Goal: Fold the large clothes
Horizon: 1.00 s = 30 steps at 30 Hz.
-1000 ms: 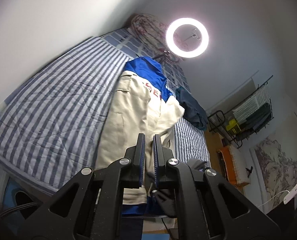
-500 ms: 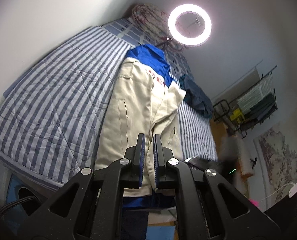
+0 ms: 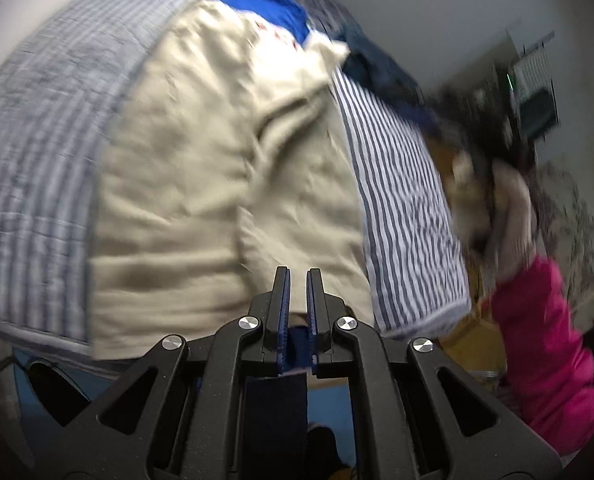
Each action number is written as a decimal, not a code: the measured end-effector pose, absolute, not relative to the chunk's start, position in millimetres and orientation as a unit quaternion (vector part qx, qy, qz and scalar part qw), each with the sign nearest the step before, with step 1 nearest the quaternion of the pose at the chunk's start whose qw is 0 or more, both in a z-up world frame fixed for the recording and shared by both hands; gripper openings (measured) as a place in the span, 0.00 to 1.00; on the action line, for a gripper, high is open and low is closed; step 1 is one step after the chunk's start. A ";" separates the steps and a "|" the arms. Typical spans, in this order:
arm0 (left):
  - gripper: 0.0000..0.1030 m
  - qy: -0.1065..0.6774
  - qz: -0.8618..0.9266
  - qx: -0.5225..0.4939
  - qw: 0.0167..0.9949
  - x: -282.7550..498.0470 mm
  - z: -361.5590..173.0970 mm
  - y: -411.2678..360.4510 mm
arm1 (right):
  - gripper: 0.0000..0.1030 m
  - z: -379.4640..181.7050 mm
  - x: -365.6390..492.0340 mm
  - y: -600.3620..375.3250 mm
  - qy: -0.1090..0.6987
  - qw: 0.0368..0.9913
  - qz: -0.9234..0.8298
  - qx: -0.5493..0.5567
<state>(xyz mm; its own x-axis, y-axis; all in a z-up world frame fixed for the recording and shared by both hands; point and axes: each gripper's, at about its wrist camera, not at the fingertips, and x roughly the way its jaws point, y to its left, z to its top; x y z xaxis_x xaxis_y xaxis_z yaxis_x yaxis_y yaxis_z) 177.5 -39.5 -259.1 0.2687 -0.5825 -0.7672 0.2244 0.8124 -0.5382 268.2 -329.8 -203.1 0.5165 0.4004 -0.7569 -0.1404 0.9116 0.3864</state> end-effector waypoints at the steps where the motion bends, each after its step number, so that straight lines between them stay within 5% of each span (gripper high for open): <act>1: 0.05 0.556 -0.265 -0.158 0.772 177.8 -265.1 -48.0 | 0.63 -205.8 280.0 -337.9 0.463 0.859 0.154 0.156; 14: 0.05 0.612 -0.270 -0.133 0.732 195.7 -311.3 -89.3 | 0.74 -250.0 410.8 -350.2 0.453 0.856 0.125 0.216; 17: 0.05 0.619 -0.272 -0.139 0.723 197.7 -317.0 -92.1 | 0.52 -267.4 430.7 -348.1 0.471 0.844 0.129 0.221; 18: 0.05 0.622 -0.273 -0.140 0.720 197.7 -318.8 -94.0 | 0.28 -273.3 436.8 -346.3 0.484 0.836 0.135 0.221; 19: 0.05 0.624 -0.274 -0.139 0.719 197.3 -320.0 -96.1 | 0.16 -276.2 440.4 -345.0 0.491 0.833 0.132 0.218; 22: 0.05 0.625 -0.278 -0.133 0.717 196.2 -321.1 -100.3 | 0.08 -268.2 446.6 -337.3 0.494 0.835 0.131 0.203; 30: 0.05 0.629 -0.279 -0.142 0.712 201.2 -328.8 -107.7 | 0.07 -252.1 491.6 -249.7 0.501 0.845 0.144 0.122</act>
<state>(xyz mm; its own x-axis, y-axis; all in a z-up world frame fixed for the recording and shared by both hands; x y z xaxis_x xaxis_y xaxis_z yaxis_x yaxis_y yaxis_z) 201.2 -107.7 -328.8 0.0533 -0.5766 -0.8153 0.2183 0.8034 -0.5539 491.6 -249.7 -252.1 0.4574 0.3658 -0.8106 -0.1213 0.9286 0.3506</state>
